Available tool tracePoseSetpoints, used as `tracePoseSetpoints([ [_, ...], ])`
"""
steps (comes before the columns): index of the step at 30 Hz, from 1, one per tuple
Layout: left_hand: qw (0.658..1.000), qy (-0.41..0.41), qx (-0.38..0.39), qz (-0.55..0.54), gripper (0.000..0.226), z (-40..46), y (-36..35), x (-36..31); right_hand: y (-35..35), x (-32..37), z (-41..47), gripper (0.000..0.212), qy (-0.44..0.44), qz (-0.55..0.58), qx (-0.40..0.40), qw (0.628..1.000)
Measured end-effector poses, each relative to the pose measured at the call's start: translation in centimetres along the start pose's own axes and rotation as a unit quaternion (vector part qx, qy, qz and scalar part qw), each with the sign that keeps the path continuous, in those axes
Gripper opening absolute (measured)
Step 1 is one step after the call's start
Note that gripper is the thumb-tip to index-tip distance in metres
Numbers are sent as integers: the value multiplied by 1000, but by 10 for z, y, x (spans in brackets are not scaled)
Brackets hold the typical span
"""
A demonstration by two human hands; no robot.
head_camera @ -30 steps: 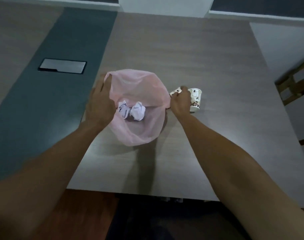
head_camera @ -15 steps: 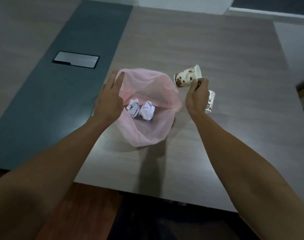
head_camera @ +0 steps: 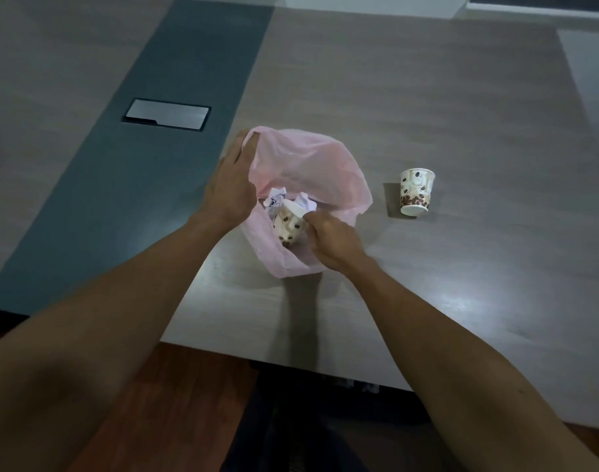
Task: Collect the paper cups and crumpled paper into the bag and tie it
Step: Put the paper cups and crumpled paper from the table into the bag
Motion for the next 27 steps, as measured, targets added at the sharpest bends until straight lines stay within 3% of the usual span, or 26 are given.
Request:
tracePoseSetpoints([
  [2,1000,1,2,27,80,-6,-2,-3,3,-7,-2,31,4,-33,20,999],
  [4,996,-16,-11,92,65,-13,1,-15,24,-25,-3,36,-31,9,-32,999],
  [7,979,-73,-47,185,36,-19,9,-37,62,-86,-9,32,-169,92,-177,965],
  [9,970,-101,-55,215,25,-17,10,-45,73,-138,-15,32,-278,93,-217,931],
  [13,968,-122,-24,220,29,-5,1,-52,64,-209,-6,61,-383,3,-85,920],
  [17,973,-105,-11,204,56,1,-6,-50,42,-238,9,58,-404,6,18,914],
  [21,977,-96,-15,190,64,4,-6,-45,45,-235,15,38,-384,-31,12,923],
  [24,980,-87,-11,177,66,5,-4,-43,65,-219,13,25,-371,-26,-64,926],
  [27,985,-71,-10,160,66,8,2,-40,92,-184,-1,28,-329,117,-232,908],
])
Point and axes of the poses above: each hand's wrist, its own z-axis towards the middle knuckle, its own y-axis out of the back of the hand, x = y × z, the point moved 10 cm from there along z, towards the middle knuckle, and after that the axes turned 12 degrees about -z, right-handed, at the moved point
